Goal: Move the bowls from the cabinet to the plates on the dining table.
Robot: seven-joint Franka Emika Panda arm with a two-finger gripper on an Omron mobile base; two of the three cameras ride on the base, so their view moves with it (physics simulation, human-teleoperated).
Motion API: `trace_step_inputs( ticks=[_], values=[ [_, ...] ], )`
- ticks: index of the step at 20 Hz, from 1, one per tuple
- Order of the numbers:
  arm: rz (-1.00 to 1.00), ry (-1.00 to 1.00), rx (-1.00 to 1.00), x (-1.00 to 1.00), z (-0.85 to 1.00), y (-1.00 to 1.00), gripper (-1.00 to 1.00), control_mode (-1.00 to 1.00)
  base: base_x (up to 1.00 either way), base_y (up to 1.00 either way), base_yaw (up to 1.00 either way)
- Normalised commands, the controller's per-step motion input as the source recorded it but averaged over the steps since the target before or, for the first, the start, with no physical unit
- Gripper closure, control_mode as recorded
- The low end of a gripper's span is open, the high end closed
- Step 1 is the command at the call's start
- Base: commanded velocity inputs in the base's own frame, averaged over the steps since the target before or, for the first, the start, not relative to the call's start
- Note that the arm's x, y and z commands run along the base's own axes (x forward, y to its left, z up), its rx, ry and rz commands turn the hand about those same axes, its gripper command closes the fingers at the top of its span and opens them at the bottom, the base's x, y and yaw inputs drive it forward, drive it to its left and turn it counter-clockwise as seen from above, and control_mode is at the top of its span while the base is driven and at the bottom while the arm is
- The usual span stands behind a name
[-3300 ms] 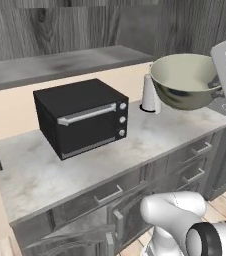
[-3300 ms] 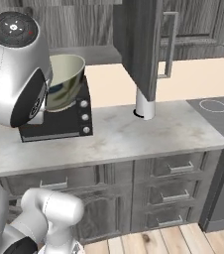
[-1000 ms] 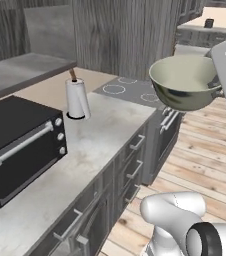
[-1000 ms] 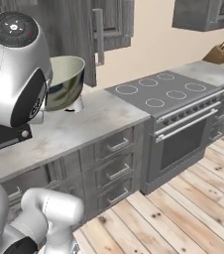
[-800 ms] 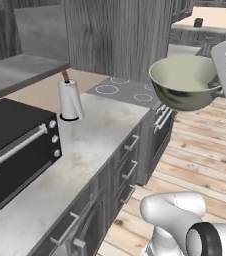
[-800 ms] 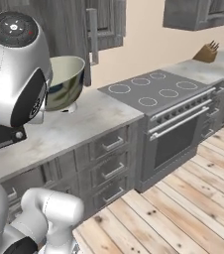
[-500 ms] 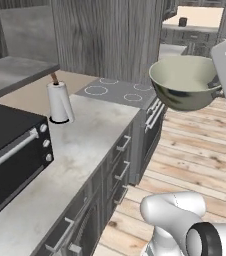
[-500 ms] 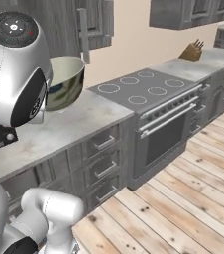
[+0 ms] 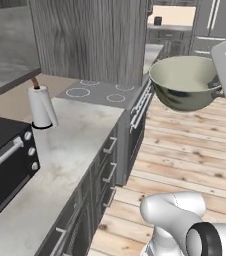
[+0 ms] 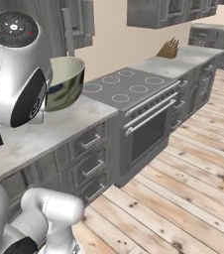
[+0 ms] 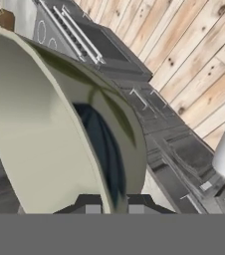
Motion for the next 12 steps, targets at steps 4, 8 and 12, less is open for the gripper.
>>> trace_step_inputs(
  ticks=[4,8,12],
  values=[
    [0.0,0.0,0.0,0.0,0.0,0.0,1.0,1.0,0.0,0.0,-0.25],
    [0.0,0.0,0.0,0.0,0.0,0.0,1.0,1.0,0.0,0.0,-0.25],
    [0.0,0.0,0.0,0.0,0.0,0.0,1.0,1.0,0.0,0.0,-0.25]
  ],
)
